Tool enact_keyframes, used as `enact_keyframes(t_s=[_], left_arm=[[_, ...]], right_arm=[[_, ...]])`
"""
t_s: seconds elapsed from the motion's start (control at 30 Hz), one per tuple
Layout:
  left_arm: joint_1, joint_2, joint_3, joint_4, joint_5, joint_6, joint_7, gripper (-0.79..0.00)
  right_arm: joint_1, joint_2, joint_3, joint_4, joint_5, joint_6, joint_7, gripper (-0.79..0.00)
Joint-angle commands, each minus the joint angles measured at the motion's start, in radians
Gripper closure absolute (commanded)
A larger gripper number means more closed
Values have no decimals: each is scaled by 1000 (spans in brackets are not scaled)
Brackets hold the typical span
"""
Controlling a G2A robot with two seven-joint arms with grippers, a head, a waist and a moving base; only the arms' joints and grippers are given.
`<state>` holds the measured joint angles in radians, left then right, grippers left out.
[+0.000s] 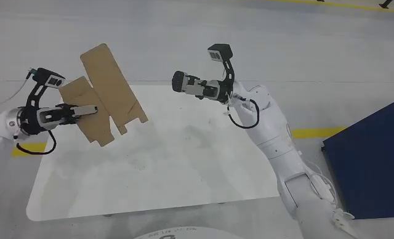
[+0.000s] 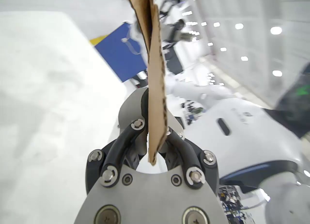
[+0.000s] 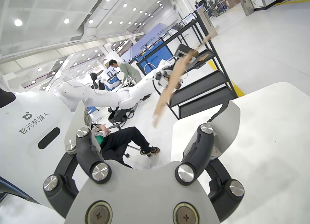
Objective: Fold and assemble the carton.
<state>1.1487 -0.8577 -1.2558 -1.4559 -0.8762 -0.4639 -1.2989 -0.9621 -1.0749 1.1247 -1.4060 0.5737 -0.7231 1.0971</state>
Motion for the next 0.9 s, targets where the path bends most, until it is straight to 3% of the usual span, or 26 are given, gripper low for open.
enact_keyframes(t_s=[0.0,0.1,0.17,0.3,0.43,0.57,0.7,0.87], left_arm=[[0,0,0,0,-32,0,6,0],[10,-3,9,-18,-66,34,24,0],[26,-12,20,-43,-260,174,40,0],[16,-28,31,33,-627,550,118,0],[-9,-44,84,108,-881,966,324,0],[-43,-71,152,169,-1202,1283,517,0],[-91,-99,217,189,-1431,1351,717,0],[-114,-122,260,142,-1480,1338,818,0]], right_arm=[[0,0,0,0,0,0,0,-785],[0,0,0,0,0,0,0,-785],[0,0,0,0,0,0,0,-785],[0,0,0,0,0,0,0,-785],[0,0,0,0,0,0,0,-785],[0,0,0,0,0,0,0,-785],[0,0,0,0,0,0,0,-785],[1,-3,-3,-14,-49,37,-65,-785]])
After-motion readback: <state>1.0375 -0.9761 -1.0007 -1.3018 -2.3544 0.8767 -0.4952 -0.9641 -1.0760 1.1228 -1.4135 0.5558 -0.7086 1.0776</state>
